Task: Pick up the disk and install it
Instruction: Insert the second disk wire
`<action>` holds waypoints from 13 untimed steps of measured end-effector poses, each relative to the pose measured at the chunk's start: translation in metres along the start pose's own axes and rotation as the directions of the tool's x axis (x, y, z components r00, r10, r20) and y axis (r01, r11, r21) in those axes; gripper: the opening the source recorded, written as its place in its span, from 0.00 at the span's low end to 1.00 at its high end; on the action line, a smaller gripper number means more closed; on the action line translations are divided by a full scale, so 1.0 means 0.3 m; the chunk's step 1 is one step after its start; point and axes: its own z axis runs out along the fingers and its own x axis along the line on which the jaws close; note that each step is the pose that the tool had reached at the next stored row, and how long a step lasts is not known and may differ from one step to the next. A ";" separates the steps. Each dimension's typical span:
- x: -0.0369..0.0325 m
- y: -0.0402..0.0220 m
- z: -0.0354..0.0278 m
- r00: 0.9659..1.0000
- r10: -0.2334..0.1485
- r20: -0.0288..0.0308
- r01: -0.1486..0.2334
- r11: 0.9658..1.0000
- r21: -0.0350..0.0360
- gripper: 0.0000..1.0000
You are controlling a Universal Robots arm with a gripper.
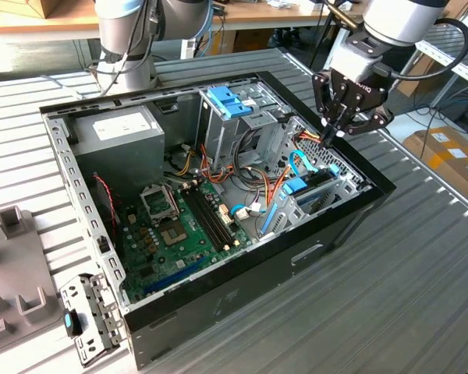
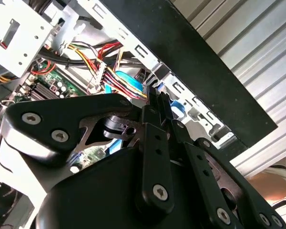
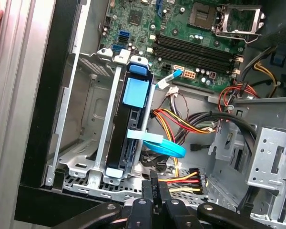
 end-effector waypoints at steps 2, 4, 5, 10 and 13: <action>0.000 0.000 0.001 1.000 0.028 -0.001 -0.028 1.000 0.000 0.17; 0.000 0.000 0.003 0.996 0.085 -0.004 -0.085 0.996 0.001 0.17; 0.000 0.000 0.003 0.995 0.097 -0.004 -0.097 0.995 0.002 0.17; 0.004 0.001 0.003 0.993 0.119 -0.005 -0.119 0.993 0.002 0.17; 0.014 0.003 0.003 0.992 0.125 -0.006 -0.125 0.992 0.002 0.17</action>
